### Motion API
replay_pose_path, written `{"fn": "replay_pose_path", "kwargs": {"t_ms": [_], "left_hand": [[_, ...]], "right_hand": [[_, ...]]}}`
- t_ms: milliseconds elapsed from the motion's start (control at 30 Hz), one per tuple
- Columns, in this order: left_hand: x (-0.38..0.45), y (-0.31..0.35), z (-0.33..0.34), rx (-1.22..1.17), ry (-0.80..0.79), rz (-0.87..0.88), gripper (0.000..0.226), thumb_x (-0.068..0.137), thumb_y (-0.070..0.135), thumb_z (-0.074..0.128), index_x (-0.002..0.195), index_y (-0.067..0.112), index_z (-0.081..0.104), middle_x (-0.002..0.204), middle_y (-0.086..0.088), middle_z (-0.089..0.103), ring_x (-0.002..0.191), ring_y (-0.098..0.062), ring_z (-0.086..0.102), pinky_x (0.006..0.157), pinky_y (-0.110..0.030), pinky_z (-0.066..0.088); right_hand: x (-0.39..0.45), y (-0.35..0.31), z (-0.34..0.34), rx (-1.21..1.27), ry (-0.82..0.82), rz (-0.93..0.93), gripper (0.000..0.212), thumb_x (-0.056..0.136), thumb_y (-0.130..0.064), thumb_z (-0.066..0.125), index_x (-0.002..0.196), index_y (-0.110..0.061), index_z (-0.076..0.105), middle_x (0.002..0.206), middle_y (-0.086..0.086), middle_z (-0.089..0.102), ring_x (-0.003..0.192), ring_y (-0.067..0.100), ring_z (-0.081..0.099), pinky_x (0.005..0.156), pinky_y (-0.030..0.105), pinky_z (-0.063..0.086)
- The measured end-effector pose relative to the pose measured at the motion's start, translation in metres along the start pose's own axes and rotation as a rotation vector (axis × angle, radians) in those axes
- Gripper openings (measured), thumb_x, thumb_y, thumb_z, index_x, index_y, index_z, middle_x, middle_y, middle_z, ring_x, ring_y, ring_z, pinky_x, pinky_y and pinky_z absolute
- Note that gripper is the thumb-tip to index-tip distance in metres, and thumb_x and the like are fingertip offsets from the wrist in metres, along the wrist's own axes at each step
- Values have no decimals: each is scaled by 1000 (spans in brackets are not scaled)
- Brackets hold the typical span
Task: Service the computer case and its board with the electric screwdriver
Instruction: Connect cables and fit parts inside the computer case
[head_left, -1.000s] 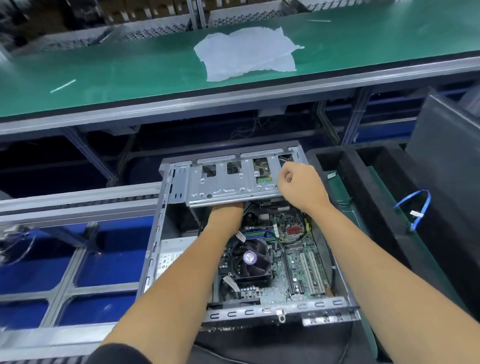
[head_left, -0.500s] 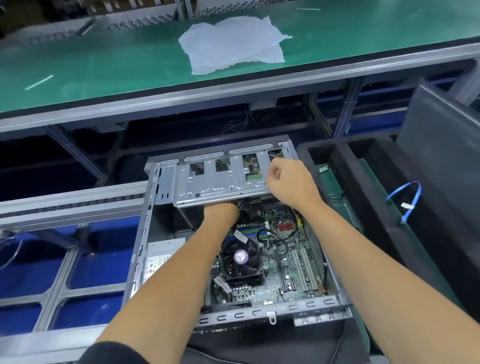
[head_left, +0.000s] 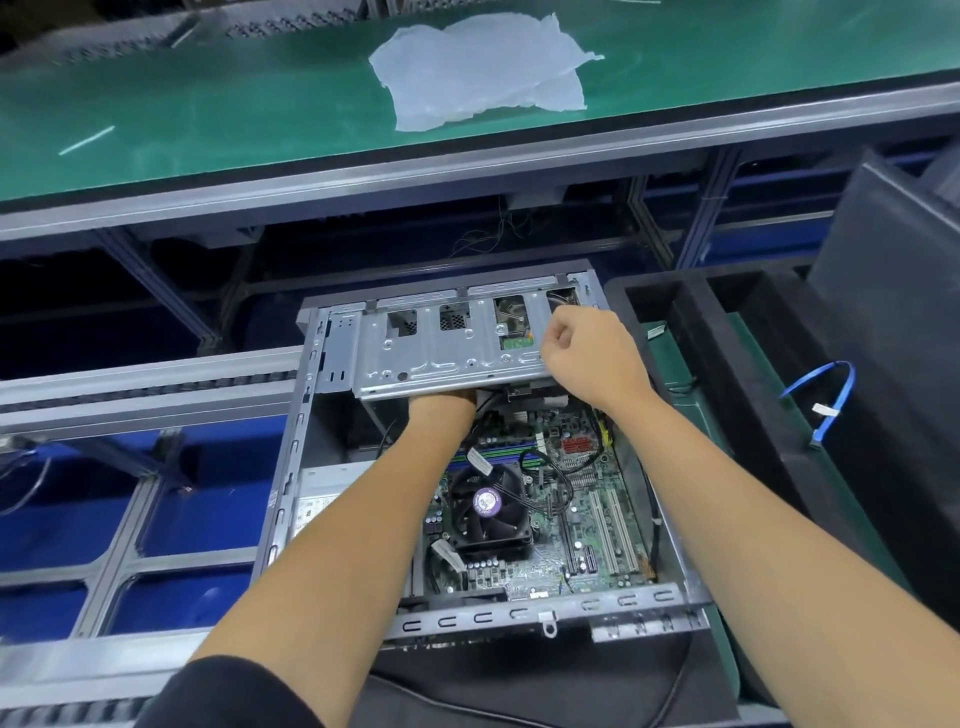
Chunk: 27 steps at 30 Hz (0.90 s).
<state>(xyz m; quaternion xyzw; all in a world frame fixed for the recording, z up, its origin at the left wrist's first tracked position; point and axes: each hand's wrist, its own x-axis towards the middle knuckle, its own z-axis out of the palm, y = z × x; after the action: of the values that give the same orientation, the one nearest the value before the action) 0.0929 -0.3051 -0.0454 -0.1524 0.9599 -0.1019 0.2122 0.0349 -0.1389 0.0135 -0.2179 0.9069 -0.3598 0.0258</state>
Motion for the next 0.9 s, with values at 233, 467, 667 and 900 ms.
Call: {"fn": "replay_pose_path", "kwargs": {"t_ms": [233, 467, 667, 900], "left_hand": [[10, 21, -2, -254, -14, 114, 26, 98, 18, 38, 115, 7, 55, 124, -15, 55, 109, -31, 52, 90, -38, 42], [24, 42, 12, -360, -164, 434, 47, 100, 29, 28, 147, 28, 26, 128, -6, 57, 97, -23, 56, 83, -31, 44], [42, 54, 15, -428, -326, 419, 51, 101, 36, 21, 151, 23, 16, 157, -2, 21, 140, -23, 26, 114, -41, 24], [43, 51, 16, -588, -333, 226, 54, 98, 51, 26, 143, 23, 37, 146, -2, 40, 128, -24, 42, 109, -42, 32]], "right_hand": [[0, -1, -1, 7, 19, 1, 13, 90, -12, 54, 85, -13, 65, 81, 1, 66, 79, 22, 60, 63, 30, 48], [0, 1, 1, -1, 12, 5, 12, 89, -14, 54, 84, -16, 65, 75, -6, 64, 80, 19, 58, 64, 31, 48], [1, 1, 2, 19, 9, 0, 12, 88, -14, 55, 81, -17, 65, 73, -9, 62, 75, 16, 58, 64, 30, 48], [2, 2, 3, 8, 17, 2, 12, 88, -14, 56, 81, -17, 66, 74, -11, 62, 77, 14, 57, 60, 26, 45]]}}
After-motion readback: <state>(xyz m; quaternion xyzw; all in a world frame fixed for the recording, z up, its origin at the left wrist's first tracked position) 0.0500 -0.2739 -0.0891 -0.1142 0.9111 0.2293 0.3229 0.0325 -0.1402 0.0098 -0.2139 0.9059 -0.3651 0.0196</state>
